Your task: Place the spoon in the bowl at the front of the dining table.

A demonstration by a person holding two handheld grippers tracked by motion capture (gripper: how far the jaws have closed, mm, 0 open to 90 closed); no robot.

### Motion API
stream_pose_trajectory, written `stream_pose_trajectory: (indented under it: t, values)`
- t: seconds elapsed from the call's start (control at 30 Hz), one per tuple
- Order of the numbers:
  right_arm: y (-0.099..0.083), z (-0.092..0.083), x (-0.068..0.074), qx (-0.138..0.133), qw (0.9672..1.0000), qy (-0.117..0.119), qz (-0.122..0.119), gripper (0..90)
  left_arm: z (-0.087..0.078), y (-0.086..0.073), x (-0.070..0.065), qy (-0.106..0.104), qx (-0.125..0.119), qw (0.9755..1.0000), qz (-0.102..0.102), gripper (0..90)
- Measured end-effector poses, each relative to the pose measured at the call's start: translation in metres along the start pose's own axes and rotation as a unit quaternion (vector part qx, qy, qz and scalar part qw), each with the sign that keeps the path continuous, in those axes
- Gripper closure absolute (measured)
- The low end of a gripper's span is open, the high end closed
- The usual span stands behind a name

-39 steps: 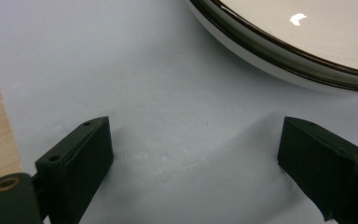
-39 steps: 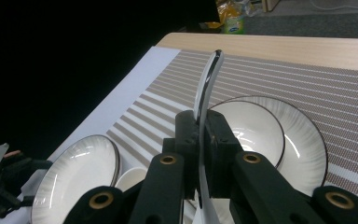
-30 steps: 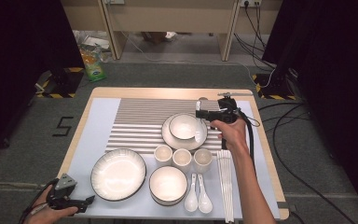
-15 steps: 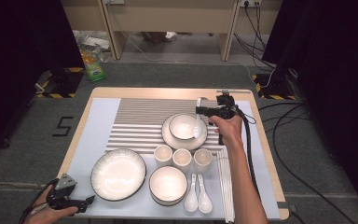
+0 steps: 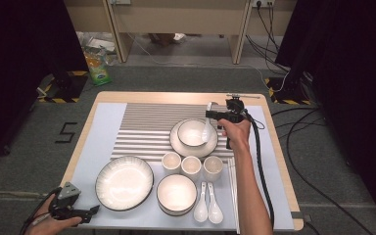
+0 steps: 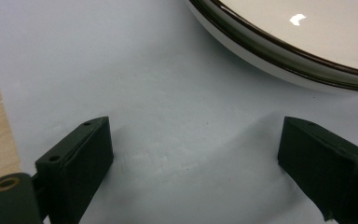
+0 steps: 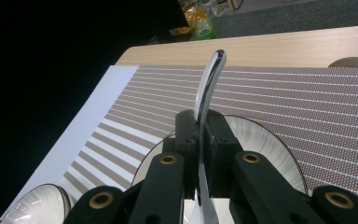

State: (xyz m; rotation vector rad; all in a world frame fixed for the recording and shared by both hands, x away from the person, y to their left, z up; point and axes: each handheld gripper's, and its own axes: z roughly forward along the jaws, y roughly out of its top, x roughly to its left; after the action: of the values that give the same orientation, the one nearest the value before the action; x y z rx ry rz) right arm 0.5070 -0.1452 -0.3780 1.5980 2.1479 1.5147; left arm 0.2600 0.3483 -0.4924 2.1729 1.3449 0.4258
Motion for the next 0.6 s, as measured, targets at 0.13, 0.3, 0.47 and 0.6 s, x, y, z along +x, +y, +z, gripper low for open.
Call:
stream_pose_trajectory:
  t: [0.13, 0.3, 0.47, 0.6]
  values:
    - [0.000, 0.001, -0.001, -0.004, 1.0000, 0.004, 0.007, 85.3, 0.000, -0.001, 0.000, 0.000, -0.004, 1.0000, -0.001, 9.0]
    - [0.001, 0.004, -0.005, -0.006, 0.9999, 0.004, 0.012, 85.3, 0.000, -0.001, 0.000, 0.000, -0.003, 1.0000, -0.001, 9.0]
    - [-0.001, 0.012, -0.007, 0.001, 0.9999, 0.003, 0.013, 85.3, 0.000, 0.000, 0.000, 0.000, -0.002, 1.0000, 0.000, 9.0]
    - [-0.002, 0.014, -0.008, -0.002, 0.9999, 0.003, 0.017, 85.3, 0.000, -0.001, 0.000, 0.000, -0.003, 1.0000, -0.001, 8.9]
